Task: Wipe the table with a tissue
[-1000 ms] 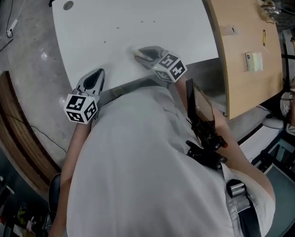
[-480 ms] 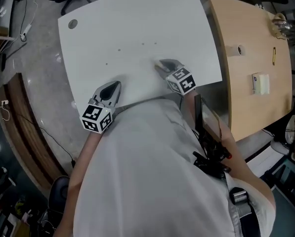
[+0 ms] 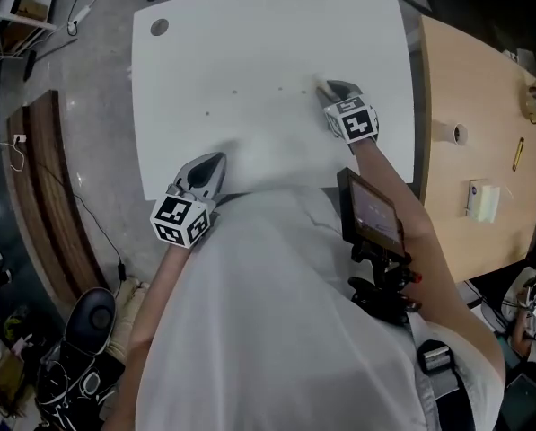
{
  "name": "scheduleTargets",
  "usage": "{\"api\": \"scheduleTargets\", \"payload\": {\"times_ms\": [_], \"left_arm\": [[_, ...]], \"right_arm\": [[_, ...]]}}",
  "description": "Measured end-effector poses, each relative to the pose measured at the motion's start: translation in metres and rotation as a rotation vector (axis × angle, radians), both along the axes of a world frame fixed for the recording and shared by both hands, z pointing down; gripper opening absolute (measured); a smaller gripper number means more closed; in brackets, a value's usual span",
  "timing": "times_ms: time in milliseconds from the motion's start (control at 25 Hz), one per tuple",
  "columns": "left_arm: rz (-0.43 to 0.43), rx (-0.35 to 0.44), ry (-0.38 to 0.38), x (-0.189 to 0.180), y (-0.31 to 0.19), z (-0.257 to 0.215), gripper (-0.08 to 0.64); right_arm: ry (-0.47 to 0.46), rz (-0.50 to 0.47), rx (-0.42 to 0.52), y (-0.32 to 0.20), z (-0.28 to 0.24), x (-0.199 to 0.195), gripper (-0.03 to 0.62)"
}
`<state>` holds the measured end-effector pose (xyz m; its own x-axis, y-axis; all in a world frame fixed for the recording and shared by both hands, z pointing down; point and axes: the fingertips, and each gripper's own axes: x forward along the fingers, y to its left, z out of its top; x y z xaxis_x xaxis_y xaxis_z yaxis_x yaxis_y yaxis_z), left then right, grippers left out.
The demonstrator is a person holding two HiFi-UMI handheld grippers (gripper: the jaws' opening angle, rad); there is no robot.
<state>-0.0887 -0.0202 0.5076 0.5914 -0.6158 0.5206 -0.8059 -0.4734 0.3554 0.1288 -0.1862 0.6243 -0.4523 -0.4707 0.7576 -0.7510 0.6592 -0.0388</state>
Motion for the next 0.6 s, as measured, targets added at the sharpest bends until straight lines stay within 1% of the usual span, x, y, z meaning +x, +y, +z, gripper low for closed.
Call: {"api": "scheduleTargets", "payload": {"times_ms": [120, 280, 480, 600], "left_arm": [[-0.020, -0.006, -0.007, -0.002, 0.003, -0.002, 0.005], [-0.033, -0.006, -0.007, -0.005, 0.004, -0.008, 0.005], [-0.012, -0.011, -0.013, 0.004, 0.004, -0.008, 0.004], [0.003, -0.010, -0.016, 0.011, 0.004, -0.007, 0.005]], "right_arm": [[0.054, -0.081, -0.012, 0.006, 0.004, -0.017, 0.104], [0.090, -0.101, 0.015, 0.013, 0.000, -0.029, 0.103], [0.133, -0.158, 0.005, 0.016, -0.001, -0.035, 0.104], [0.154, -0.237, 0.005, 0.025, 0.000, -0.046, 0.104]]}}
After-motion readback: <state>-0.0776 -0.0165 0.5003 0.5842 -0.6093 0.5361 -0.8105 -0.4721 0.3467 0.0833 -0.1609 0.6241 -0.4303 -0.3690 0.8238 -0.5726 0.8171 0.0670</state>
